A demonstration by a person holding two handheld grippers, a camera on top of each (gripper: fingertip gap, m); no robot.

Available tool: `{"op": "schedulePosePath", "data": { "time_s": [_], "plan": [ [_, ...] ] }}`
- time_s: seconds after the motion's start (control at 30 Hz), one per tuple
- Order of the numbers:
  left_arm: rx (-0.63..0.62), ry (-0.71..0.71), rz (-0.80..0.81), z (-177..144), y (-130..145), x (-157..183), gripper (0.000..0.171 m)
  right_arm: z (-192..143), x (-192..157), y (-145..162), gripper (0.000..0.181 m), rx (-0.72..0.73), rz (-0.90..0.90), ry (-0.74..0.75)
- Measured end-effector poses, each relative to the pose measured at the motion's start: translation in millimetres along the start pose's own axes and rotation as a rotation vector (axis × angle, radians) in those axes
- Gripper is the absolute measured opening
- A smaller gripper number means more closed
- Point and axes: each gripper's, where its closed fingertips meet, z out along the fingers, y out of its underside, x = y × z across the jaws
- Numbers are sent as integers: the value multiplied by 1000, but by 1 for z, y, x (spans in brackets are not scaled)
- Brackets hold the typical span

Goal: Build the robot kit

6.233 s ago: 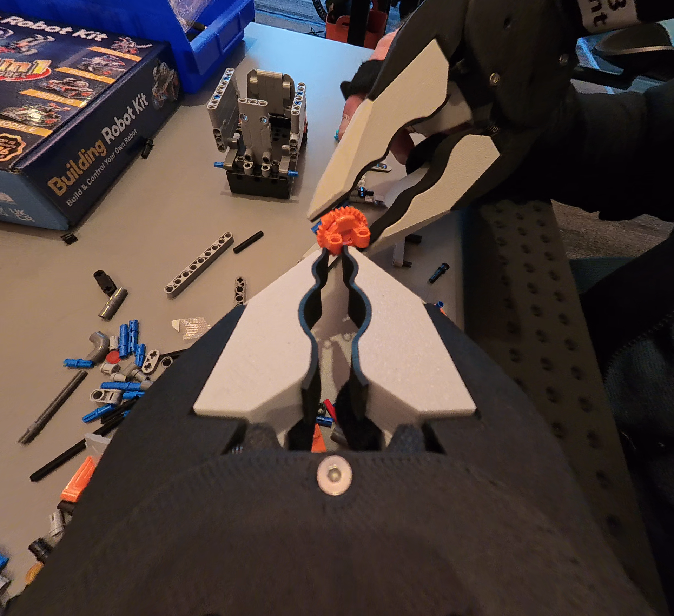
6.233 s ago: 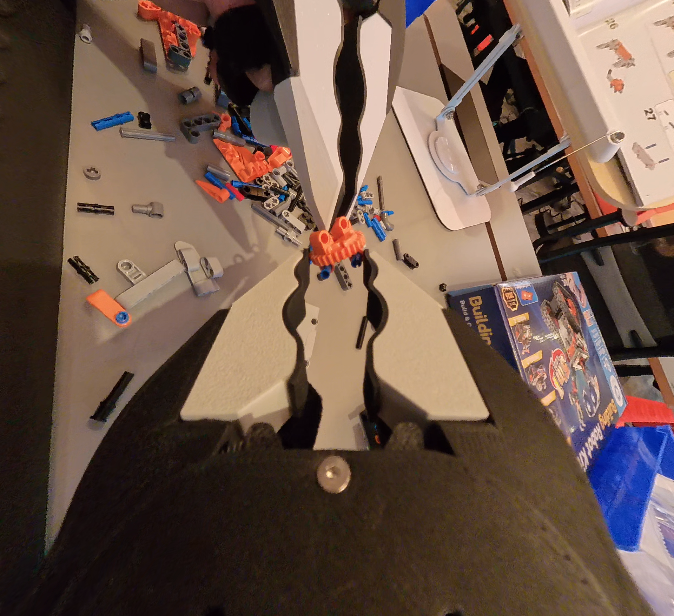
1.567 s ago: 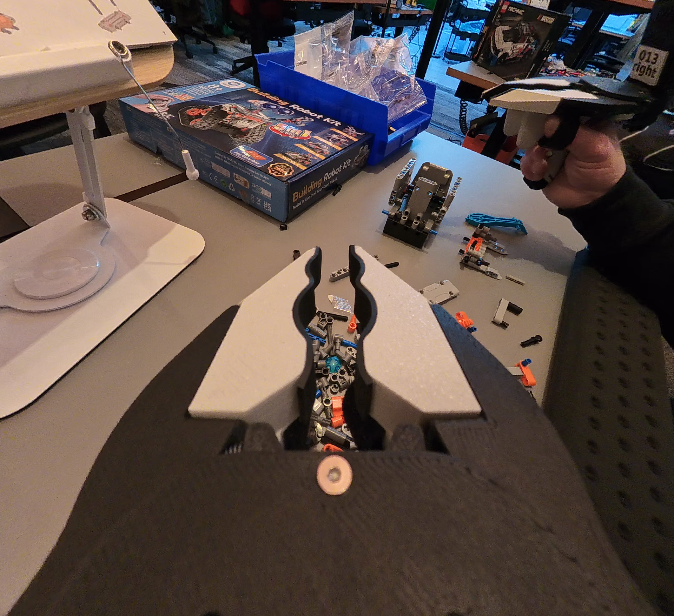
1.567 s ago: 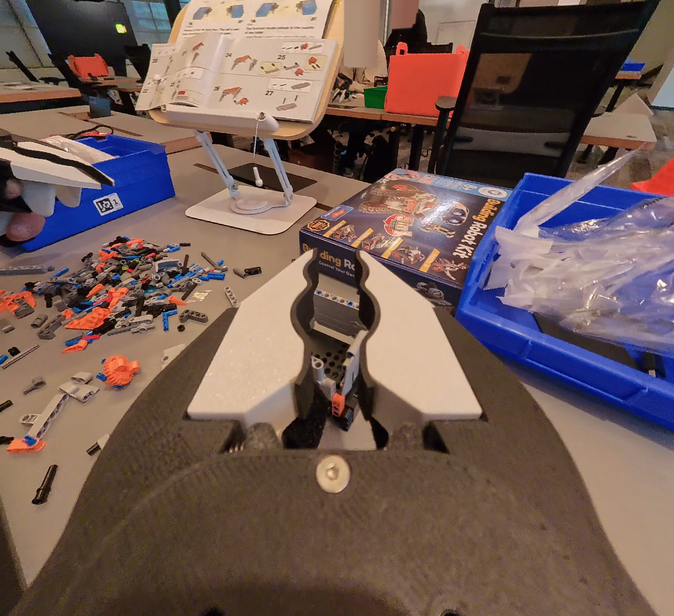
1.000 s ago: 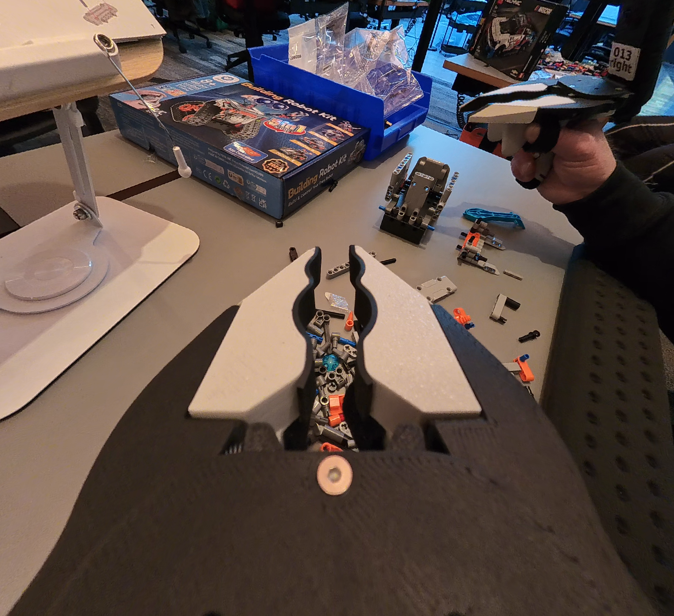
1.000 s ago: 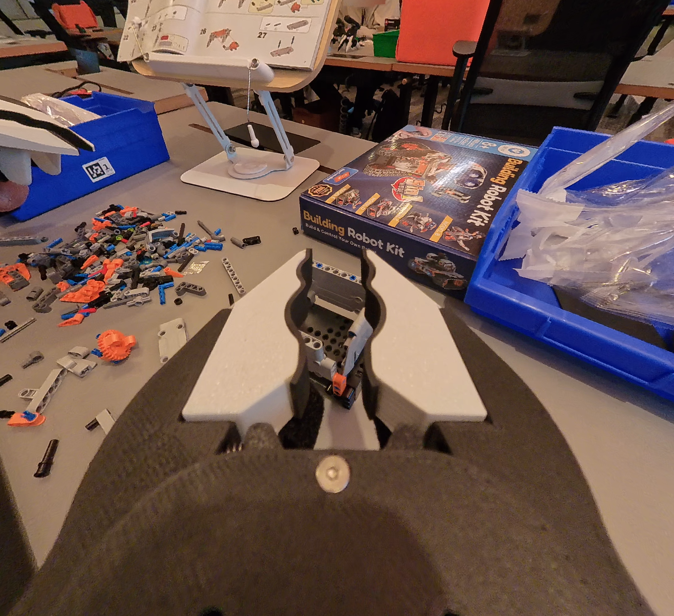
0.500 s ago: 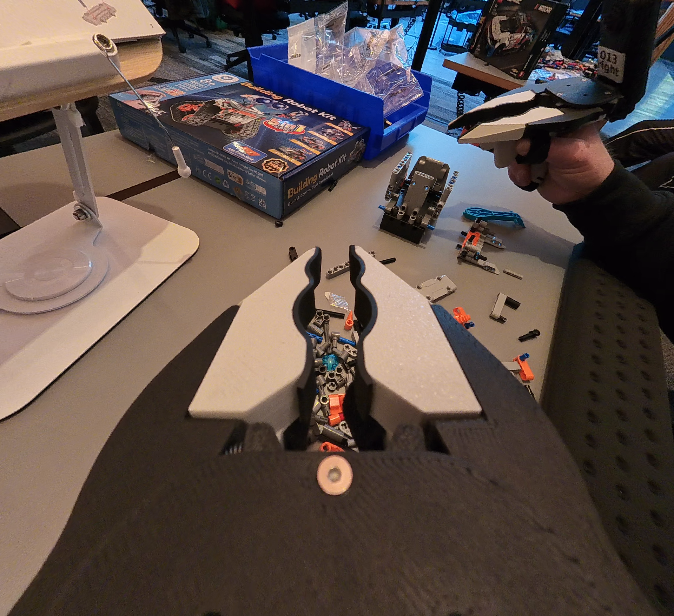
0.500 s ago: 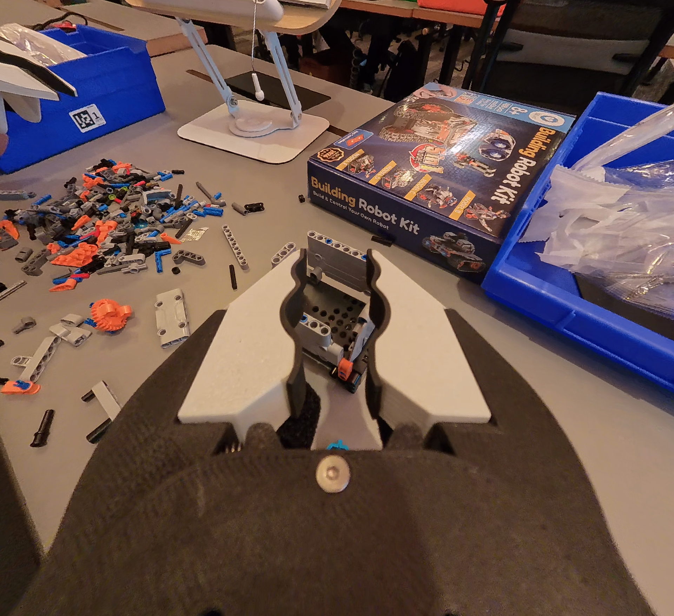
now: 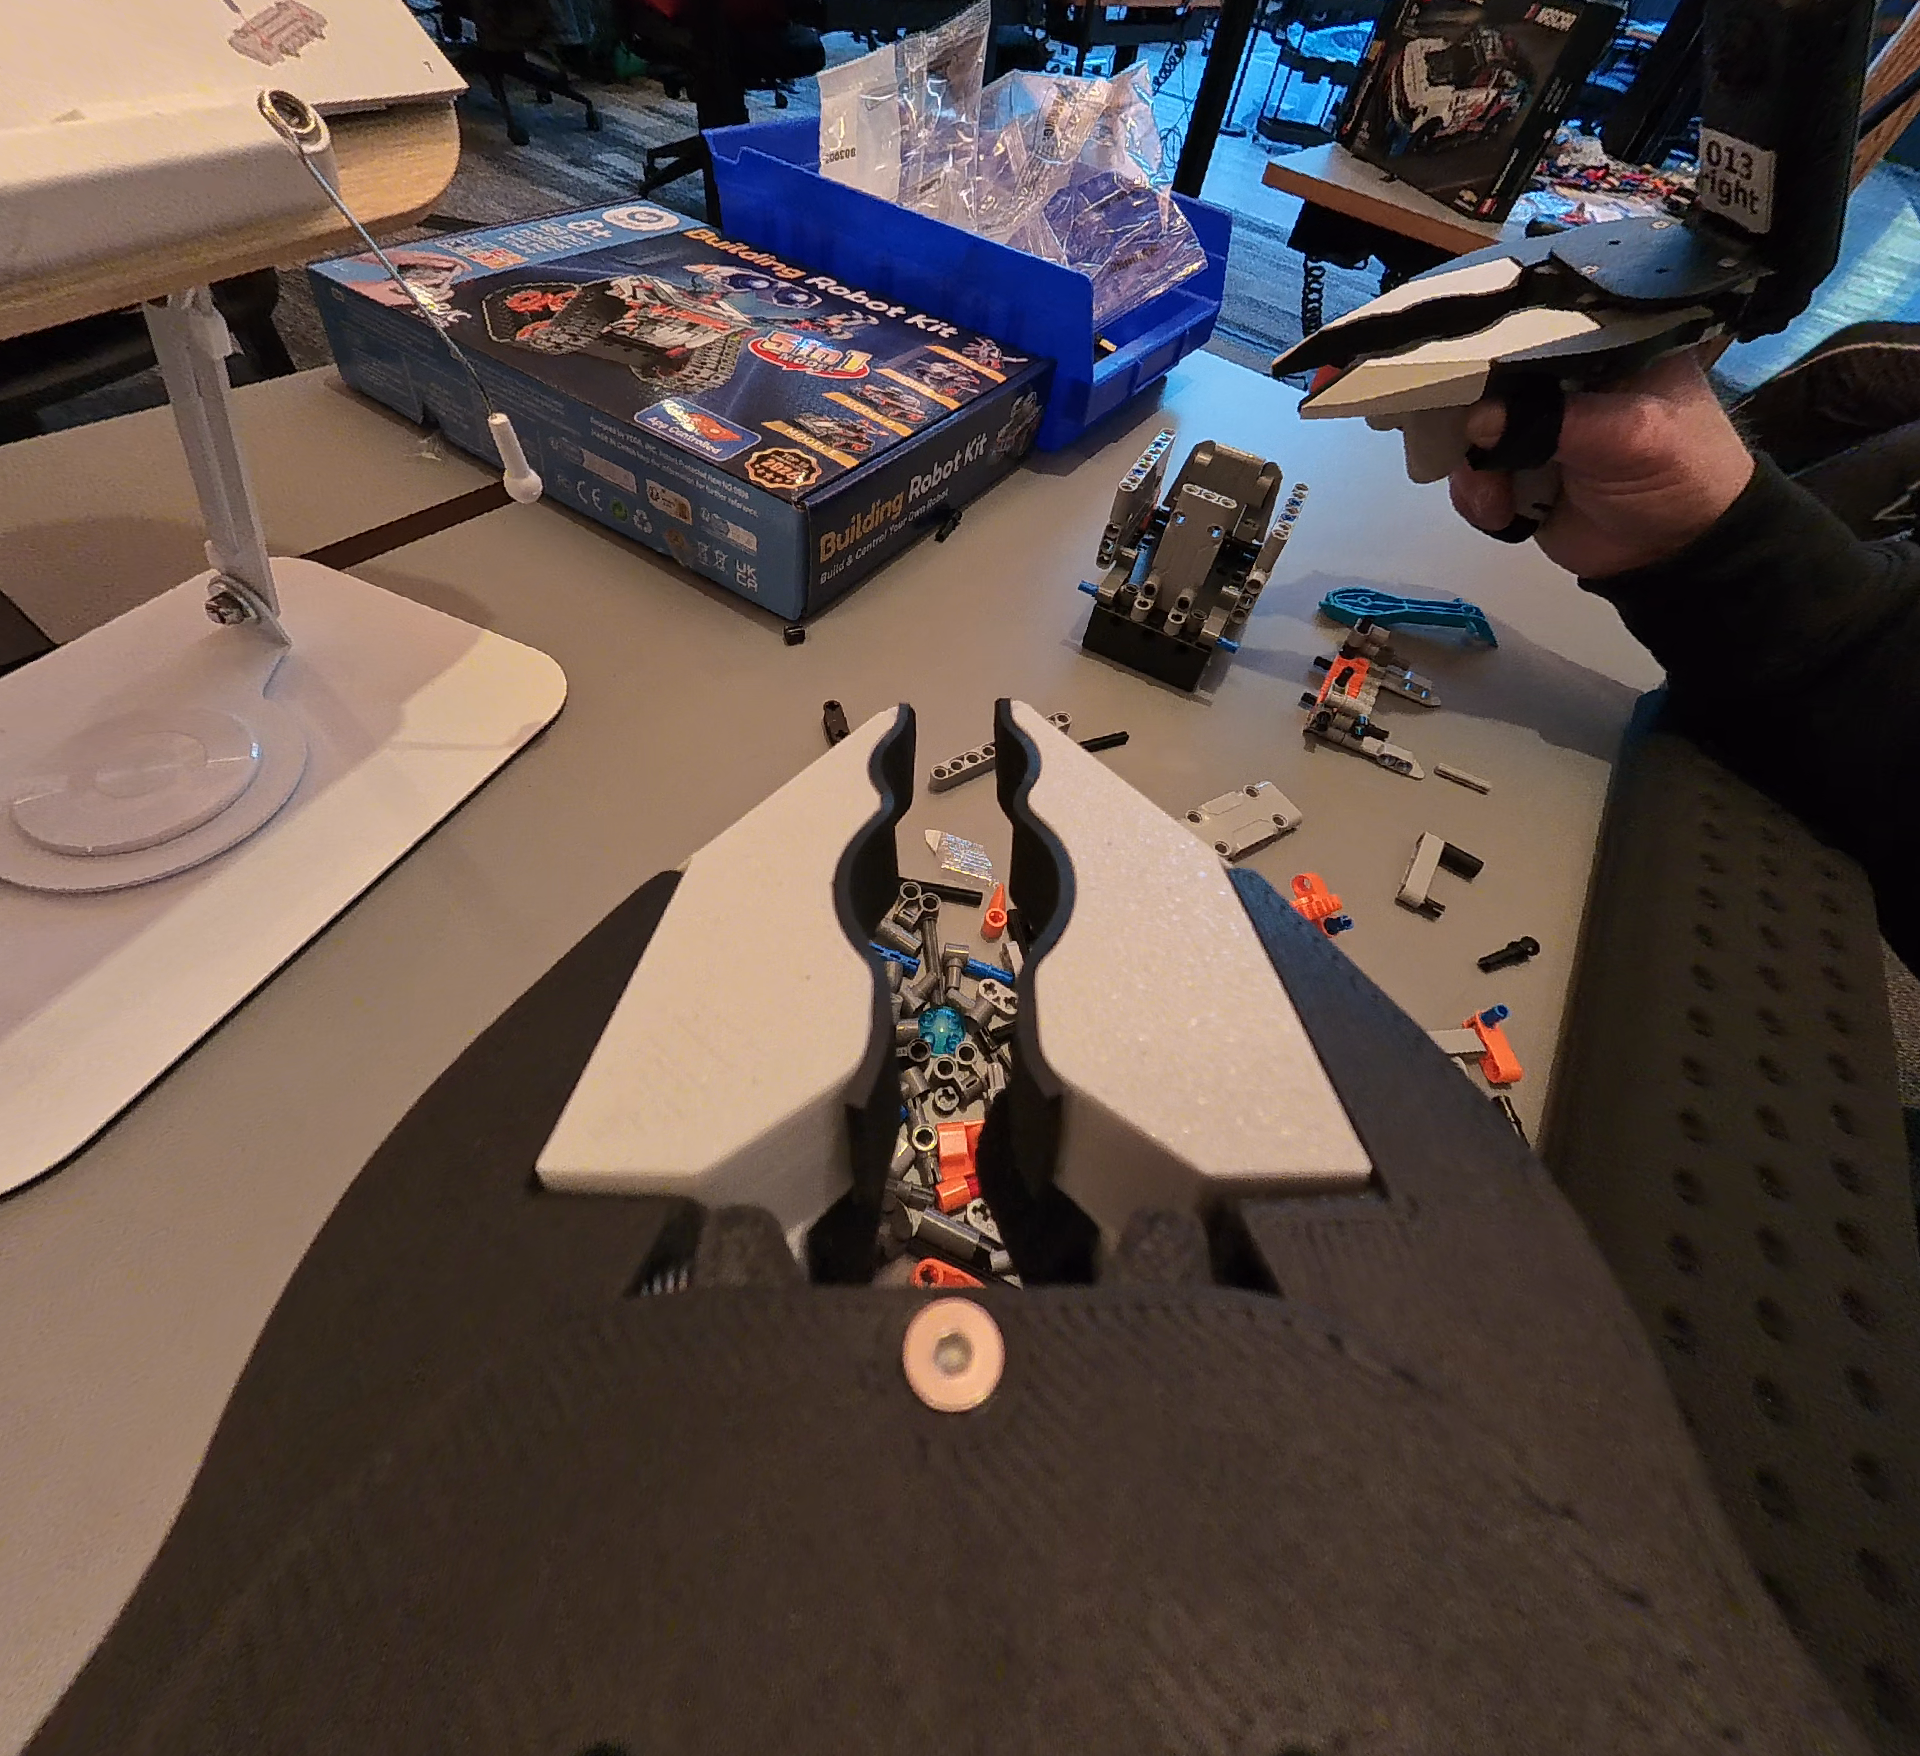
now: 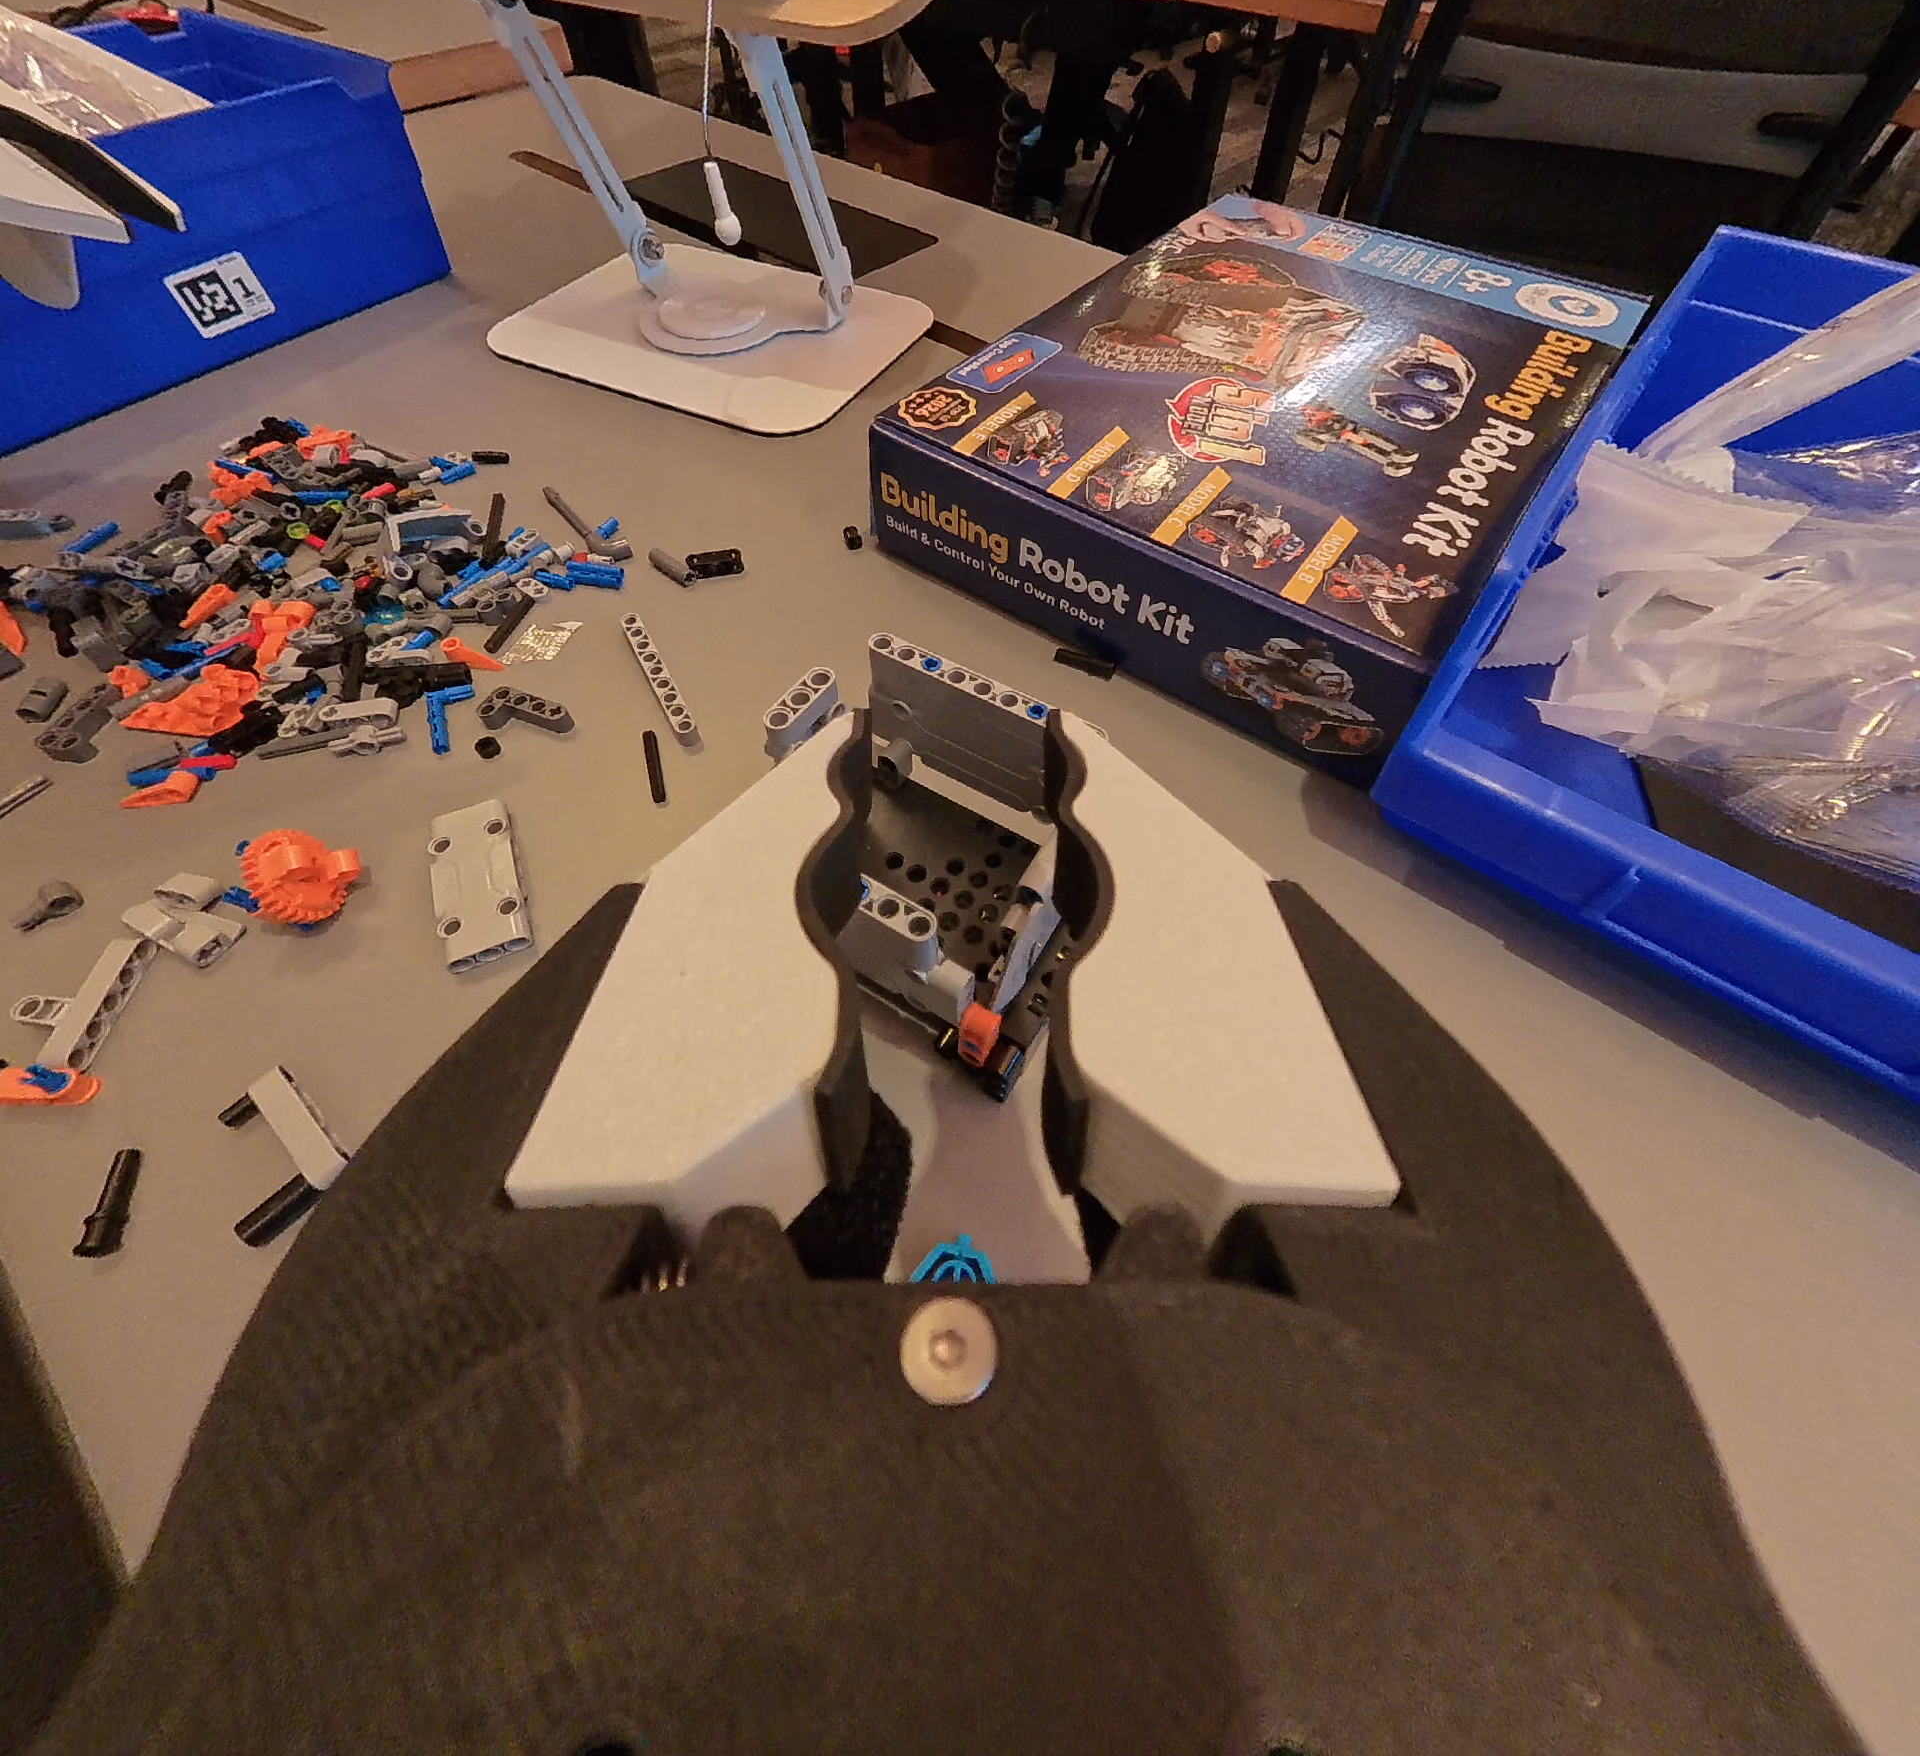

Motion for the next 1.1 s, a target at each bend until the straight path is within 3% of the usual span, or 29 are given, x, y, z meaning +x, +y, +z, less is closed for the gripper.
{"op": "schedulePosePath", "data": {
  "time_s": [1.1],
  "plan": [
    [0, -3, -2, -1, 0, -1, 13, -1, 10, 10, 31, -51, 31, 32]
  ]
}}
